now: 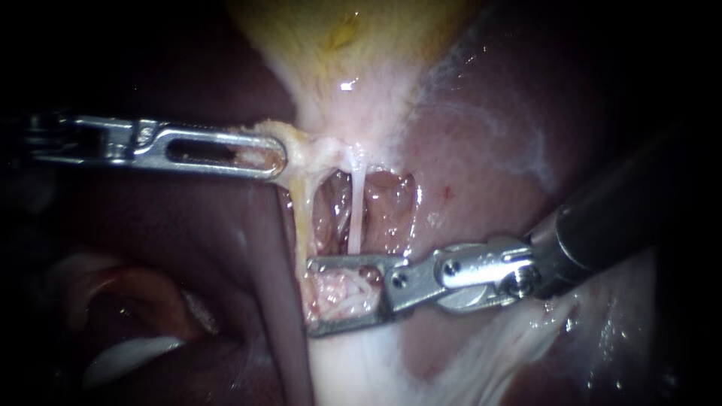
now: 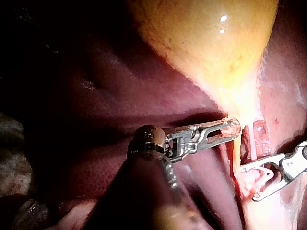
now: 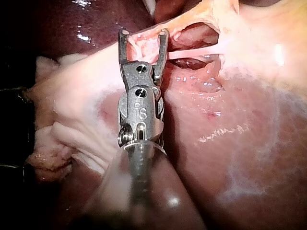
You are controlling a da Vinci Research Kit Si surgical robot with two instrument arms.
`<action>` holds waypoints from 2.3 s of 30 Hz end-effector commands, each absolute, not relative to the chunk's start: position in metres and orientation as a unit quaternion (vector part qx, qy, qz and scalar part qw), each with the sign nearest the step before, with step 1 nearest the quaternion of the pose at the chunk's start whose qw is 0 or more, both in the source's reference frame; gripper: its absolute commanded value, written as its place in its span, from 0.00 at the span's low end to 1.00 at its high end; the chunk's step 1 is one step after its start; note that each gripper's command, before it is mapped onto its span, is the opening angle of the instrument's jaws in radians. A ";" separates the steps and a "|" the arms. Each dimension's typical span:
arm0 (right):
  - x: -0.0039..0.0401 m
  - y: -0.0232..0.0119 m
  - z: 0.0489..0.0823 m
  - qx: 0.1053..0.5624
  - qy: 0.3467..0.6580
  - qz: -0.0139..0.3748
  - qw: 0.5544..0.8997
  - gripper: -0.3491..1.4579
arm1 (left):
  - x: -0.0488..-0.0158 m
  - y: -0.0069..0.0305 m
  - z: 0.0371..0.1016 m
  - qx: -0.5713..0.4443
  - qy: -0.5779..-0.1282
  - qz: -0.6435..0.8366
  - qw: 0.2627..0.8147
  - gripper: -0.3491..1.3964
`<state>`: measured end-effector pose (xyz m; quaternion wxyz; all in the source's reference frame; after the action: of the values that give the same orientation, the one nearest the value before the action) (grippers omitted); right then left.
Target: Clipping first clip left tube
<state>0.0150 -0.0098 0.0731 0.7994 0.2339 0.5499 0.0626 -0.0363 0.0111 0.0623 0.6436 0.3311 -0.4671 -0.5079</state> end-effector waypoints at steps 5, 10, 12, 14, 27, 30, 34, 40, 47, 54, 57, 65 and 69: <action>0.0150 -0.0098 0.0731 0.234 0.550 0.062 0.799 0.47 | -0.0363 0.0111 0.0623 0.331 -0.467 -0.508 0.644 0.00; 0.0150 -0.0098 0.0731 0.234 0.550 0.062 0.799 0.47 | -0.0363 0.0111 0.0623 0.331 -0.467 -0.508 0.644 0.00; 0.0150 -0.0098 0.0731 0.234 0.550 0.062 0.799 0.47 | -0.0363 0.0111 0.0623 0.331 -0.467 -0.508 0.644 0.00; 0.0149 -0.0098 0.0731 0.234 0.550 0.062 0.799 0.47 | -0.0363 0.0111 0.0623 0.331 -0.467 -0.508 0.644 0.00; 0.0144 -0.0093 0.0732 0.235 0.550 0.063 0.799 0.47 | -0.0363 0.0111 0.0622 0.331 -0.467 -0.508 0.644 0.00; 0.0140 -0.0091 0.0734 0.236 0.550 0.062 0.798 0.47 | -0.0363 0.0111 0.0622 0.331 -0.467 -0.508 0.644 0.00; 0.0135 -0.0085 0.0738 0.233 0.550 0.065 0.800 0.47 | -0.0363 0.0111 0.0622 0.331 -0.467 -0.508 0.644 0.00; 0.0129 -0.0076 0.0740 0.226 0.548 0.072 0.802 0.47 | -0.0363 0.0111 0.0622 0.331 -0.467 -0.508 0.644 0.00; 0.0129 -0.0074 0.0741 0.219 0.546 0.077 0.805 0.47 | -0.0363 0.0110 0.0621 0.331 -0.467 -0.508 0.644 0.00; 0.0129 -0.0073 0.0742 0.217 0.545 0.079 0.806 0.47 | -0.0364 0.0110 0.0620 0.331 -0.467 -0.508 0.644 0.00; 0.0130 -0.0073 0.0742 0.217 0.545 0.079 0.806 0.47 | -0.0364 0.0110 0.0621 0.331 -0.467 -0.508 0.644 0.00; 0.0137 -0.0075 0.0739 0.222 0.546 0.076 0.804 0.47 | -0.0364 0.0110 0.0620 0.331 -0.467 -0.508 0.643 0.00; 0.0143 -0.0078 0.0736 0.233 0.547 0.076 0.801 0.47 | -0.0364 0.0110 0.0620 0.331 -0.467 -0.508 0.643 0.00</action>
<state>0.0145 -0.0079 0.0736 0.7999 0.2344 0.5475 0.0740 -0.0364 0.0110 0.0620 0.6435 0.3308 -0.4670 -0.5083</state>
